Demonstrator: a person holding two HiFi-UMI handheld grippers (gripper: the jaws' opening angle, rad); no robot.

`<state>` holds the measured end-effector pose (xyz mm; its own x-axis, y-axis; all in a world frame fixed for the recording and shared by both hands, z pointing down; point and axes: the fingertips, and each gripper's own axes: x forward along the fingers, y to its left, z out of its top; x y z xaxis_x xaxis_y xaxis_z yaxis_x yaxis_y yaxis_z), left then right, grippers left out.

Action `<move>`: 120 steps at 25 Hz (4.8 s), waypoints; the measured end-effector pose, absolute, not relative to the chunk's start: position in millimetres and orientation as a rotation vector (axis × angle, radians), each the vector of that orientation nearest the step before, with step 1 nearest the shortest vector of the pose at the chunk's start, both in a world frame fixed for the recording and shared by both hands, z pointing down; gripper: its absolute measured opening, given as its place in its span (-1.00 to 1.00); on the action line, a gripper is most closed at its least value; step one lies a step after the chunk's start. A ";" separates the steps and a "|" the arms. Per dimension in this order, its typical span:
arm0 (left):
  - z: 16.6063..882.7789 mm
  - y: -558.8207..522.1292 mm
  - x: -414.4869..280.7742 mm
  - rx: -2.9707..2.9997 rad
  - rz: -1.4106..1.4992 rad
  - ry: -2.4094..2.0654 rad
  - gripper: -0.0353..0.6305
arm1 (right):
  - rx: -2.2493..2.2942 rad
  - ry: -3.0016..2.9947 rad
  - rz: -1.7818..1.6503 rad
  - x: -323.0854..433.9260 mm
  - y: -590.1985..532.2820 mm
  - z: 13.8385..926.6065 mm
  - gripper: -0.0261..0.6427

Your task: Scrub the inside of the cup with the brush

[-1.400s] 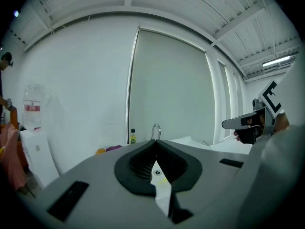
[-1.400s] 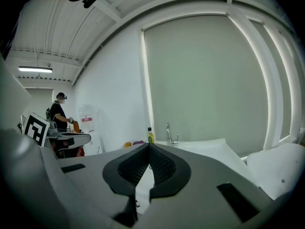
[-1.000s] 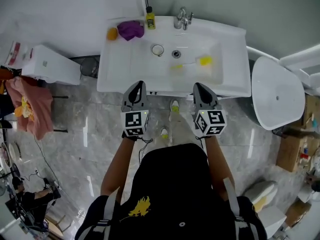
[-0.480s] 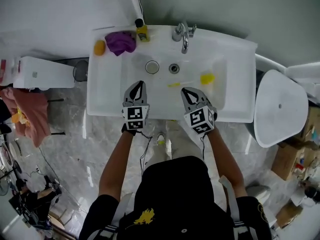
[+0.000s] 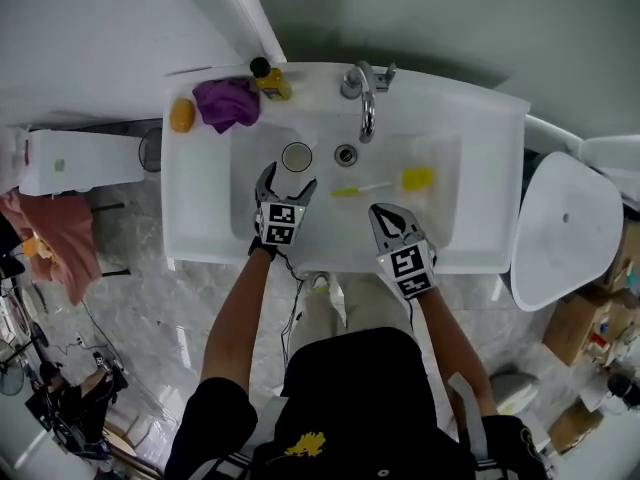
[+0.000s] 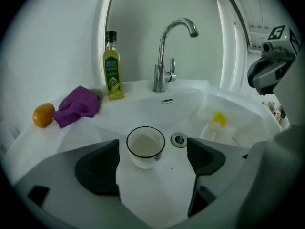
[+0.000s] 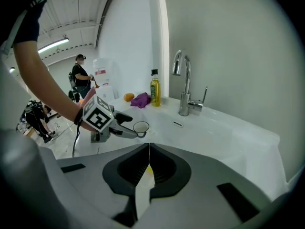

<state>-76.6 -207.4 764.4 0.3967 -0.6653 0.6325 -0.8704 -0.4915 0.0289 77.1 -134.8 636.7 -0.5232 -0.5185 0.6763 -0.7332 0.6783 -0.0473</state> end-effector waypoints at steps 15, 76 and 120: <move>825.1 -270.0 -61.1 2.321 0.745 -1.399 0.51 | 0.434 -1.886 0.025 55.5 -151.4 804.9 -0.11; 582.0 -158.8 44.0 2.655 0.847 -0.718 0.40 | 0.793 -2.844 0.398 27.2 -200.2 386.8 -0.68; 582.8 -170.8 50.3 2.586 0.817 -0.816 0.40 | 1.058 -3.004 0.608 81.7 -211.2 341.9 -0.70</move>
<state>50.3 -170.8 582.8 0.6754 -0.4256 0.6022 -0.6015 -0.7904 0.1159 81.7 -211.2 341.9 -0.7825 -0.6220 0.0284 -0.5842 0.7176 -0.3792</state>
